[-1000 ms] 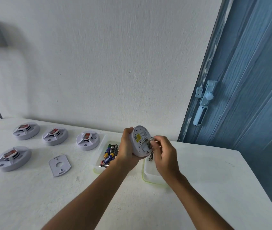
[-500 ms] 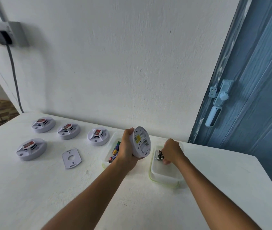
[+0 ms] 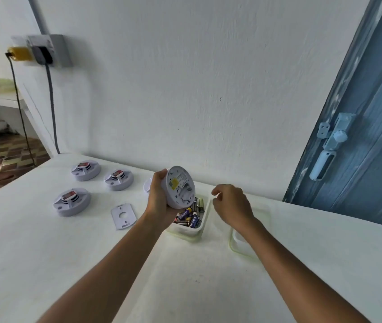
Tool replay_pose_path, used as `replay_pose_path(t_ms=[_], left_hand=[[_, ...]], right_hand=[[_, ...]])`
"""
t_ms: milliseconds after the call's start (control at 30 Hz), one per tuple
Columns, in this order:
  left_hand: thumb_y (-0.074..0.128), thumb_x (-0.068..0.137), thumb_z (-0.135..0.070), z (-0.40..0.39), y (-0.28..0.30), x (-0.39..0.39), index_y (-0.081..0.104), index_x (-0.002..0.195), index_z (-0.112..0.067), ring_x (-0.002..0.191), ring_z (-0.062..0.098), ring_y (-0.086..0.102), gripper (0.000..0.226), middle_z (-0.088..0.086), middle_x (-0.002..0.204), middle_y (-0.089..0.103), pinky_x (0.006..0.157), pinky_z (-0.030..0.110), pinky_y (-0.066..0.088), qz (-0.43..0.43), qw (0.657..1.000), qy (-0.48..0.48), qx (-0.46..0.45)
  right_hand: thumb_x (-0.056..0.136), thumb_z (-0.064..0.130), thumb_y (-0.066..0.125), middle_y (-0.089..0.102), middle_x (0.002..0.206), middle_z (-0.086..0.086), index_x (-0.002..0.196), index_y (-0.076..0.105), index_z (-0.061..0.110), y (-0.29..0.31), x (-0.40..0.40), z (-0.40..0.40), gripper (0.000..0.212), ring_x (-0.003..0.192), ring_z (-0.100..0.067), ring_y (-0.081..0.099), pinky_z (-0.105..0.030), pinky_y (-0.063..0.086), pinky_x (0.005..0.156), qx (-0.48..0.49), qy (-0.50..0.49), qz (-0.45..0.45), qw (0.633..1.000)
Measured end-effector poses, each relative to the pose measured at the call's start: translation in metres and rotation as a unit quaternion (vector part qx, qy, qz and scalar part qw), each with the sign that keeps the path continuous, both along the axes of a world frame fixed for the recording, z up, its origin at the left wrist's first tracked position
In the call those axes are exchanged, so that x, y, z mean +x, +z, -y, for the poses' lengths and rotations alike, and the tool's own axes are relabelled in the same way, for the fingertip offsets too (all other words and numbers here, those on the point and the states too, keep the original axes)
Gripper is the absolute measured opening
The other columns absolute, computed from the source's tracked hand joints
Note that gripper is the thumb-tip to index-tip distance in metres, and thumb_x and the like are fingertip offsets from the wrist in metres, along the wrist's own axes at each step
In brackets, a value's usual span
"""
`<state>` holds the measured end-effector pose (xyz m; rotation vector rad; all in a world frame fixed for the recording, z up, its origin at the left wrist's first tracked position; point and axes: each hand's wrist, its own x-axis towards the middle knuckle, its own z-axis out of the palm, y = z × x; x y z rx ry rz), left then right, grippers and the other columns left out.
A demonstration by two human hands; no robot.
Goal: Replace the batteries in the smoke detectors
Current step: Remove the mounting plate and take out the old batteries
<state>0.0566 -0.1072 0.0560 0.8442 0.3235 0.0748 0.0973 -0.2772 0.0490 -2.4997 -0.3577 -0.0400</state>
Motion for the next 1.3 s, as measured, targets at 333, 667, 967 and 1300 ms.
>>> replay_pose_path(t_ms=[333,667,967,1300], left_hand=[[0.038,0.096,-0.045,-0.071,-0.019,0.023,0.066,0.102,-0.018,0.099,0.029,0.057,0.039,0.011,0.1,0.063,0.105,0.051,0.037,-0.015,0.998,-0.057,0.006],[0.039,0.093,-0.046,-0.095,-0.03,0.033,0.065,0.106,-0.019,0.101,0.029,0.057,0.04,0.012,0.105,0.062,0.103,0.051,0.039,-0.017,0.993,-0.116,0.023],[0.035,0.095,-0.048,-0.102,-0.022,0.033,0.064,0.11,-0.014,0.105,0.032,0.056,0.047,0.017,0.108,0.062,0.103,0.05,0.039,-0.006,0.99,-0.14,-0.024],[0.034,0.094,-0.047,-0.104,-0.012,0.029,0.066,0.109,-0.01,0.101,0.033,0.06,0.051,0.019,0.105,0.066,0.101,0.05,0.04,0.028,0.979,-0.183,-0.079]], right_hand=[[0.085,-0.001,0.052,0.06,0.12,-0.002,0.112,0.067,0.02,-0.01,-0.004,-0.08,0.037,0.102,-0.024,0.059,-0.024,0.039,0.072,-0.228,0.144,-0.064,0.961],[0.093,0.009,0.053,0.053,0.117,-0.004,0.114,0.067,0.02,-0.016,0.003,-0.095,0.027,0.103,-0.024,0.054,-0.028,0.038,0.071,-0.274,0.156,-0.019,0.949],[0.095,0.007,0.056,0.059,0.095,0.009,0.118,0.068,0.022,-0.001,-0.004,-0.098,0.03,0.089,-0.003,0.058,-0.011,0.043,0.078,0.157,0.093,0.007,0.983],[0.086,-0.001,0.065,0.071,0.079,-0.001,0.092,0.071,0.017,0.02,-0.002,-0.113,0.019,0.057,-0.004,0.057,-0.019,0.048,0.058,0.33,0.044,-0.022,0.943]])
